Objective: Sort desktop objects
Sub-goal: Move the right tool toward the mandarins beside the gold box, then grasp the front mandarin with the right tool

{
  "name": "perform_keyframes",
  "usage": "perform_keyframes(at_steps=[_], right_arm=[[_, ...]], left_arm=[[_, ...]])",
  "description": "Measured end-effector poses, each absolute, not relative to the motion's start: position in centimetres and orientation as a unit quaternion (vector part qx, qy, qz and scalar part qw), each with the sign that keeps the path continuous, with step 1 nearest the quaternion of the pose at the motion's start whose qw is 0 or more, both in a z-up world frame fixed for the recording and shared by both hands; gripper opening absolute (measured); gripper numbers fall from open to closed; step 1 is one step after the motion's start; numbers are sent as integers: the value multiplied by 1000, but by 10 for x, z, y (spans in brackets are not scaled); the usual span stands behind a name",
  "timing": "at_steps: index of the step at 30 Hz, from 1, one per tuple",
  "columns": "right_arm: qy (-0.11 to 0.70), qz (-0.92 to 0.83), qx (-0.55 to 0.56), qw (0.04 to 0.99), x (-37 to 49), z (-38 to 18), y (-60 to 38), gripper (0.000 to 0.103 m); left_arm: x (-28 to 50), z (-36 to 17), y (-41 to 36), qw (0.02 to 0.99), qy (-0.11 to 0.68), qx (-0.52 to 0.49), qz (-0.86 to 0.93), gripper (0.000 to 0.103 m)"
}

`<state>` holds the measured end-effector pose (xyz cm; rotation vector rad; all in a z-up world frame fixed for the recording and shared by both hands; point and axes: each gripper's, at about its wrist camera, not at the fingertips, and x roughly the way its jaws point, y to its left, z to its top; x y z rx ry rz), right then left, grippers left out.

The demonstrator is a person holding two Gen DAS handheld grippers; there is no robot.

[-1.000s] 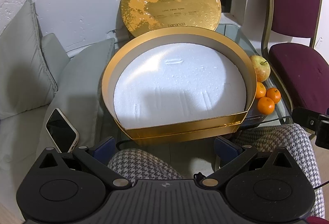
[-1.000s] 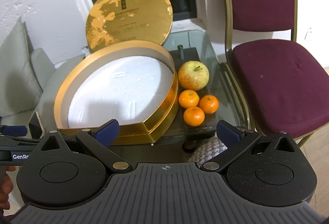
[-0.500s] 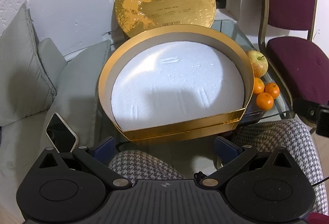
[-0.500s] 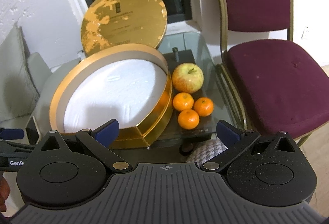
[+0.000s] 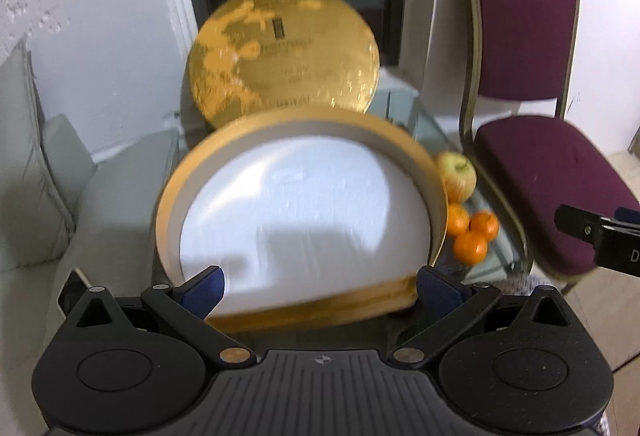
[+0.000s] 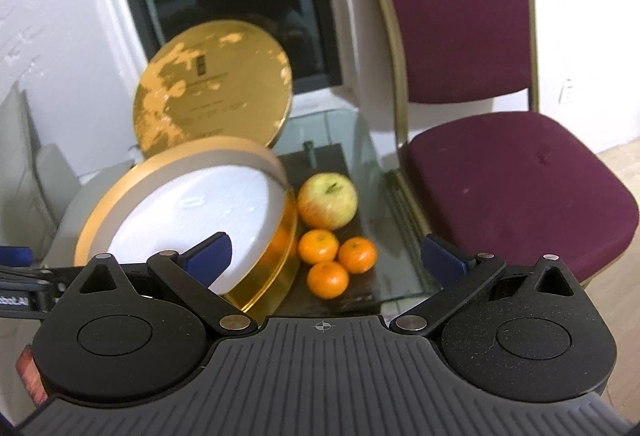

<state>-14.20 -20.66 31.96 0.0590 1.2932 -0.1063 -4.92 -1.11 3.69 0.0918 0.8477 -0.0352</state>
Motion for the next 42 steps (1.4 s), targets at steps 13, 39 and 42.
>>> perform_keyframes(at_steps=[13, 39, 42], right_arm=[[560, -79, 56, 823, -138, 345, -246, 103], [679, -27, 87, 729, -141, 199, -229, 85], [692, -36, 84, 716, -139, 184, -227, 77]], left_arm=[[-45, 51, -30, 929, 368, 30, -17, 102], [-11, -9, 2, 872, 487, 16, 47, 101], [-5, -12, 9, 874, 482, 19, 56, 101]])
